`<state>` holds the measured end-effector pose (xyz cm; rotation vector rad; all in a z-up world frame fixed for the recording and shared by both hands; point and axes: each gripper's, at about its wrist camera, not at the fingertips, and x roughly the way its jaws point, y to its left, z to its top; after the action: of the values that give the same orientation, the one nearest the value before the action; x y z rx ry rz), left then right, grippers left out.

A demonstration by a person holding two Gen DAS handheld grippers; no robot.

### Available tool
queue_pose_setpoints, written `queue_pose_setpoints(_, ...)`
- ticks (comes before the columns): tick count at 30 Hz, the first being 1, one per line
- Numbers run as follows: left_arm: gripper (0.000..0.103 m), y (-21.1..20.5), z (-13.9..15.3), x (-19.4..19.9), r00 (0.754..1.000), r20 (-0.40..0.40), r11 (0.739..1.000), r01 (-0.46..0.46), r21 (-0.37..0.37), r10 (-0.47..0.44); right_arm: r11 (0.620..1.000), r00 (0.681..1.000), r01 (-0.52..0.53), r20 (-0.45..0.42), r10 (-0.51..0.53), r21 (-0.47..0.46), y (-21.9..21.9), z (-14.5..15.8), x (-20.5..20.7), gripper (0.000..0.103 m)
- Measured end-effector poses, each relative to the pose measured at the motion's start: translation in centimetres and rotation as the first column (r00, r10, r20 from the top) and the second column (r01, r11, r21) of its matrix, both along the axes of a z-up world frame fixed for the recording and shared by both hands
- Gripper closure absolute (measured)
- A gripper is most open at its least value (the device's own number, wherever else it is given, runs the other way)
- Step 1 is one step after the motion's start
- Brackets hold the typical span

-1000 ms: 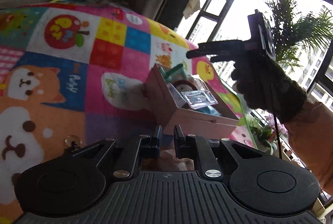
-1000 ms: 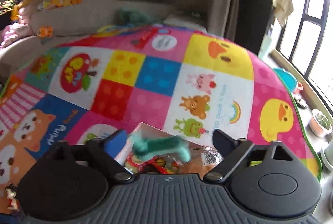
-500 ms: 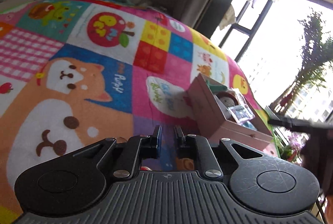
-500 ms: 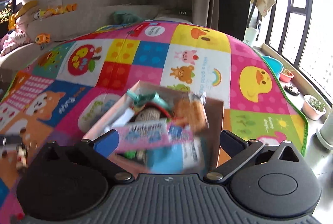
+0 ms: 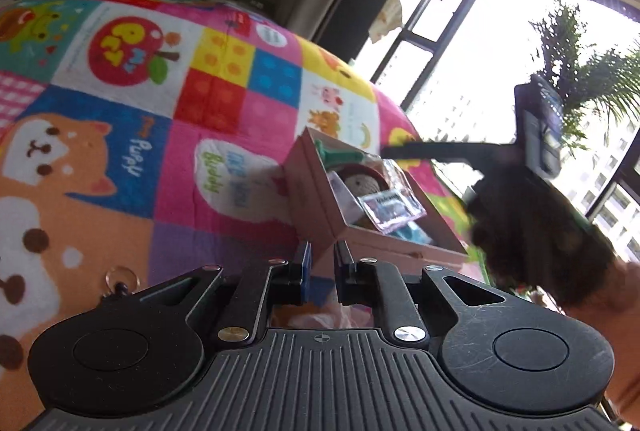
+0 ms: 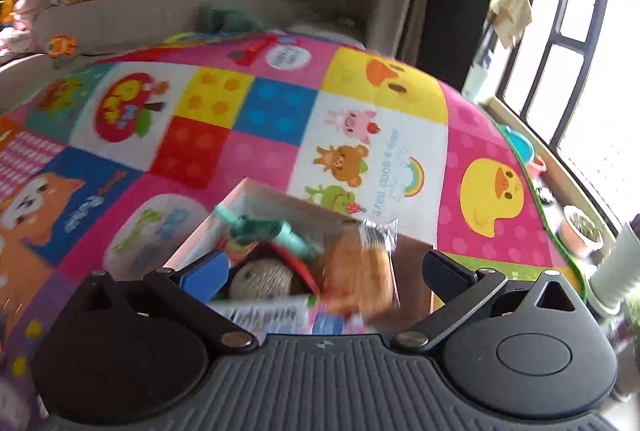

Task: Organize objects
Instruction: 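Lower the teal crank toy into the pink box and open the right tool, then grasp the small doll keychain figure on the mat with the left tool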

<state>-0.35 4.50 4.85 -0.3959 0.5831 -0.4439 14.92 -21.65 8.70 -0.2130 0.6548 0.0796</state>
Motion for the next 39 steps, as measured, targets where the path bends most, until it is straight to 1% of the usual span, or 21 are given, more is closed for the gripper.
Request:
queue_pose_setpoints(1, 0.090, 0.0, -0.1, -0.1, 1.000, -0.003, 1.000, 0.004, 0.002, -0.004, 1.000, 1.000, 0.011, -0.007, -0.011, -0.008, 0.5, -0.4, 1.4, 0.000)
queue_pose_setpoints(3, 0.090, 0.3, -0.2, -0.2, 1.000, -0.004, 1.000, 0.000, 0.007, 0.000, 0.998, 0.999, 0.028, -0.020, -0.029, -0.056, 1.6, -1.6, 3.8, 0.000)
queue_pose_setpoints(5, 0.090, 1.0, -0.2, -0.4, 1.000, 0.000, 1.000, -0.020, 0.015, 0.020, 0.994, 0.997, 0.042, -0.061, -0.048, -0.101, 2.2, -2.8, 5.4, 0.000)
queue_pose_setpoints(6, 0.090, 1.5, -0.2, -0.5, 0.999, 0.003, 0.999, -0.033, 0.017, 0.033, 0.990, 0.996, 0.043, -0.077, -0.054, -0.131, 2.4, -3.4, 5.7, 0.000)
queue_pose_setpoints(8, 0.090, 2.5, -0.3, -0.8, 0.998, 0.006, 0.998, -0.057, 0.011, 0.057, 0.982, 0.995, 0.061, -0.067, -0.075, -0.180, 1.9, -3.9, 5.7, 0.000)
queue_pose_setpoints(10, 0.090, 3.2, -0.4, -1.0, 0.997, 0.009, 0.997, -0.076, 0.012, 0.076, 0.975, 0.991, 0.106, -0.056, -0.119, -0.195, 0.7, -3.8, 5.6, 0.001)
queue_pose_setpoints(11, 0.090, 3.4, -0.4, -1.0, 0.997, 0.010, 0.996, -0.083, 0.014, 0.083, 0.979, 0.991, 0.109, -0.059, -0.121, -0.175, -0.1, -3.7, 5.4, 0.001)
queue_pose_setpoints(14, 0.090, 3.6, -0.6, -0.9, 0.995, 0.004, 0.995, -0.098, 0.009, 0.098, 0.995, 0.993, 0.093, -0.073, -0.094, -0.024, -2.6, -2.2, 4.1, 0.001)
queue_pose_setpoints(17, 0.090, 3.7, -0.3, -1.0, 0.993, 0.010, 0.993, -0.118, 0.023, 0.118, 0.985, 0.996, 0.090, -0.027, -0.087, 0.150, -4.9, 0.4, 1.0, 0.000)
queue_pose_setpoints(18, 0.090, 3.9, -0.2, -1.0, 0.991, 0.013, 0.991, -0.134, 0.033, 0.133, 0.978, 0.996, 0.088, -0.004, -0.089, 0.187, -5.6, 1.1, -0.3, 0.000)
queue_pose_setpoints(20, 0.090, 4.7, 0.0, -1.2, 0.983, 0.019, 0.982, -0.182, 0.057, 0.181, 0.974, 0.995, 0.078, 0.040, -0.088, 0.215, -6.4, 2.1, -3.1, 0.000)
queue_pose_setpoints(22, 0.090, 5.8, 0.0, -1.3, 0.970, 0.015, 0.968, -0.242, 0.067, 0.241, 0.975, 0.995, 0.061, 0.069, -0.077, 0.212, -6.9, 2.3, -5.9, 0.000)
queue_pose_setpoints(25, 0.090, 8.1, -0.2, -1.5, 0.934, -0.018, 0.932, -0.356, 0.062, 0.358, 0.985, 0.998, 0.022, 0.054, -0.031, 0.168, -6.8, 0.8, -10.1, 0.000)
queue_pose_setpoints(26, 0.090, 8.8, -0.3, -1.6, 0.922, -0.029, 0.922, -0.383, 0.060, 0.386, 0.988, 0.999, 0.009, 0.039, -0.015, 0.153, -6.6, -0.1, -11.5, 0.000)
queue_pose_setpoints(27, 0.090, 9.3, -0.4, -1.8, 0.916, -0.039, 0.916, -0.397, 0.060, 0.399, 0.989, 1.000, -0.001, 0.017, -0.001, 0.145, -6.3, -1.2, -12.6, 0.000)
queue_pose_setpoints(29, 0.090, 9.8, -0.6, -2.3, 0.917, -0.056, 0.918, -0.391, 0.069, 0.395, 0.986, 0.999, -0.014, -0.048, 0.022, 0.164, -6.0, -3.6, -14.6, 0.000)
queue_pose_setpoints(32, 0.090, 9.0, -1.1, -2.9, 0.934, -0.087, 0.936, -0.340, 0.086, 0.347, 0.975, 0.991, -0.002, -0.133, 0.032, 0.223, -5.6, -6.7, -16.8, 0.000)
queue_pose_setpoints(34, 0.090, 8.1, -1.5, -3.1, 0.942, -0.113, 0.947, -0.308, 0.086, 0.317, 0.964, 0.987, 0.026, -0.162, 0.018, 0.265, -5.6, -8.1, -17.5, 0.000)
queue_pose_setpoints(36, 0.090, 6.9, -1.9, -3.1, 0.944, -0.133, 0.952, -0.292, 0.091, 0.302, 0.947, 0.981, 0.066, -0.196, -0.004, 0.314, -5.8, -9.0, -17.4, 0.000)
queue_pose_setpoints(37, 0.090, 6.3, -2.0, -3.1, 0.946, -0.135, 0.954, -0.285, 0.095, 0.296, 0.944, 0.984, 0.078, -0.176, -0.021, 0.321, -5.8, -9.1, -17.6, 0.000)
queue_pose_setpoints(39, 0.090, 5.2, -2.2, -2.9, 0.950, -0.137, 0.958, -0.270, 0.097, 0.281, 0.943, 0.984, 0.089, -0.172, -0.035, 0.320, -5.5, -9.1, -17.7, 0.000)
